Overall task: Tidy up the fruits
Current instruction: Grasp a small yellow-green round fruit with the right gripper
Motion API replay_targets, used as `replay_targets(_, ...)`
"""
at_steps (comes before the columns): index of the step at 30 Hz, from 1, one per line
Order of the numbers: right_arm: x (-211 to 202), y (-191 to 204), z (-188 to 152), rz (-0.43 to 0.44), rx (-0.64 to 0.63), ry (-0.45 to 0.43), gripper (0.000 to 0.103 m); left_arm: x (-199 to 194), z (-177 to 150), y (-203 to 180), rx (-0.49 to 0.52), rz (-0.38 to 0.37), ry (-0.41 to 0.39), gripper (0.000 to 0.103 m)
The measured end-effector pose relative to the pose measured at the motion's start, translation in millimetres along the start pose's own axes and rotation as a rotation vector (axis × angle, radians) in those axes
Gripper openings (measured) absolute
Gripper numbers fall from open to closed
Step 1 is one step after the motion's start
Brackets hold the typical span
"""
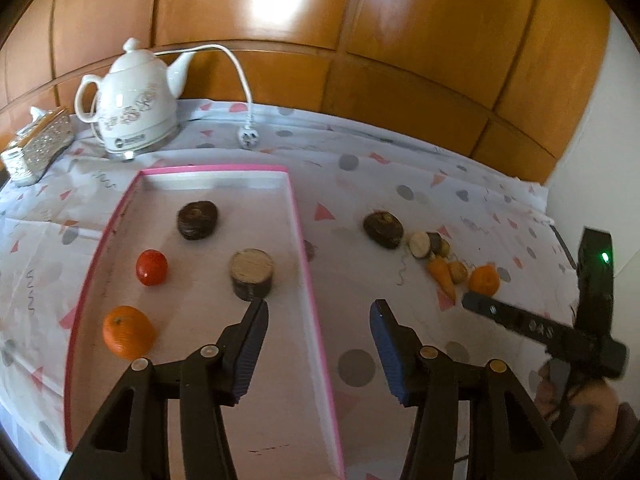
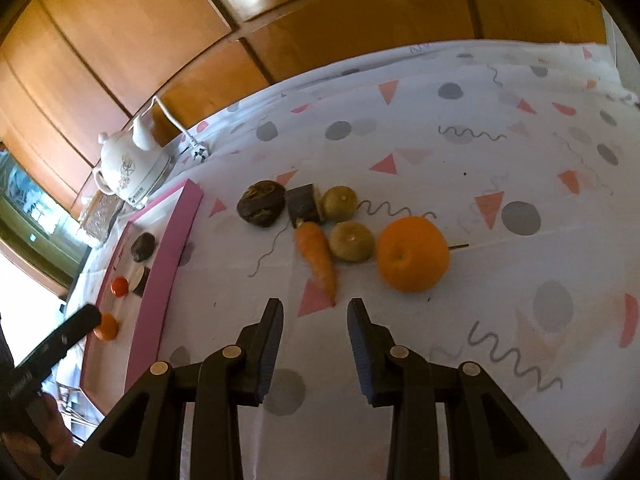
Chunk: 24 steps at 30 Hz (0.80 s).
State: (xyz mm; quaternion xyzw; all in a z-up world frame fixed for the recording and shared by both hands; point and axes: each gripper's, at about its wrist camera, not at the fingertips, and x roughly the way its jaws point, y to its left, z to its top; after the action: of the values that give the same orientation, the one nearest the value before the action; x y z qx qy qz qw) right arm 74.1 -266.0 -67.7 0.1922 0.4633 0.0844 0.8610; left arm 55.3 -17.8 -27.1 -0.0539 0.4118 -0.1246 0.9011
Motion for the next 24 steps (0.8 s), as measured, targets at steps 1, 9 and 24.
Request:
replay_targets(1,0.1,-2.7,0.6,-0.002,0.007,-0.001,0.033,1.5,-0.5,-2.7,0.008,-0.002,0.005,0.054)
replay_targets(9,5.0,-15.1,16.0,0.004,0.035,-0.018,0.033,9.8,-3.0,-20.3,0.052,-0.028,0.031,0.054)
replay_targets(24,27.4,-6.3,37.4,-0.106,-0.041,-0.005,0.032,24.7,-4.0,-34.9,0.076,-0.048,0.068,0.054)
